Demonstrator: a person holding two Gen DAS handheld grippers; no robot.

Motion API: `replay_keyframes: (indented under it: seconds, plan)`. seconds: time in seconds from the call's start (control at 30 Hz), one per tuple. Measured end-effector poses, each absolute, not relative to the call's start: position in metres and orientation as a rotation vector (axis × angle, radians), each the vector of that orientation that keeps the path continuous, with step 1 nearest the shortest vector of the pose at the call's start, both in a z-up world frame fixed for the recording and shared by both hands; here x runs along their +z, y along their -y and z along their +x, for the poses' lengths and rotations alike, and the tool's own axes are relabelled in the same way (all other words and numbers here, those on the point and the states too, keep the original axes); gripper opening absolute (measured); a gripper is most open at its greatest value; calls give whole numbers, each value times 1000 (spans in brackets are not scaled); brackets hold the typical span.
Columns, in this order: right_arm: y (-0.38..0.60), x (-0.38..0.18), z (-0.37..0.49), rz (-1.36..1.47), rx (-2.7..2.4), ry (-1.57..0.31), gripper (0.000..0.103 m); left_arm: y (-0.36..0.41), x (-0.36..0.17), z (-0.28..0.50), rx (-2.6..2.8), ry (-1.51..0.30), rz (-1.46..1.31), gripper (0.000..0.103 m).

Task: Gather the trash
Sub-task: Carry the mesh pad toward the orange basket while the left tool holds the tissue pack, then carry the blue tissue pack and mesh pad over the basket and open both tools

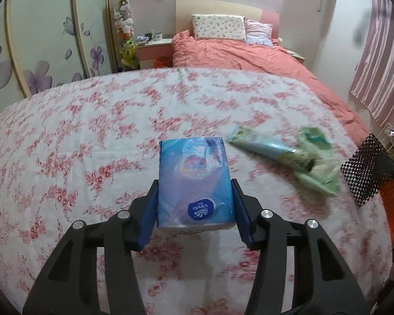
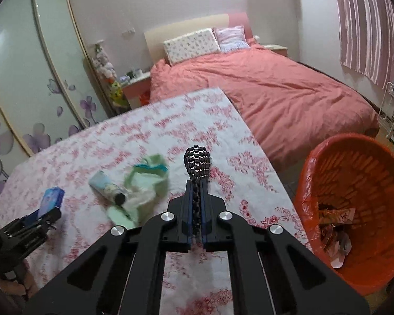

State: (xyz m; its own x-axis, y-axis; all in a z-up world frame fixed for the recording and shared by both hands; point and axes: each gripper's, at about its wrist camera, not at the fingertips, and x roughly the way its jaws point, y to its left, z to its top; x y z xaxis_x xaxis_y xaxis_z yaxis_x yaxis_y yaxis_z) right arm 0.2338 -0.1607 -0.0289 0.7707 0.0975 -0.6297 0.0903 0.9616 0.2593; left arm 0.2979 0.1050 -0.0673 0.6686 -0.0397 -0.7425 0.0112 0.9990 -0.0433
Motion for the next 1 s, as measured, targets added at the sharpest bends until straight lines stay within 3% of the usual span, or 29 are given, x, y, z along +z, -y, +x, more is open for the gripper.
replay_keyframes:
  seconds: [0.53, 1.0]
  plan:
    - [170, 32, 172, 273, 1, -490, 5, -56, 9, 251, -184, -693, -51, 51]
    - [226, 40, 128, 328, -127, -388, 5, 31, 39, 212, -358, -630, 16, 51]
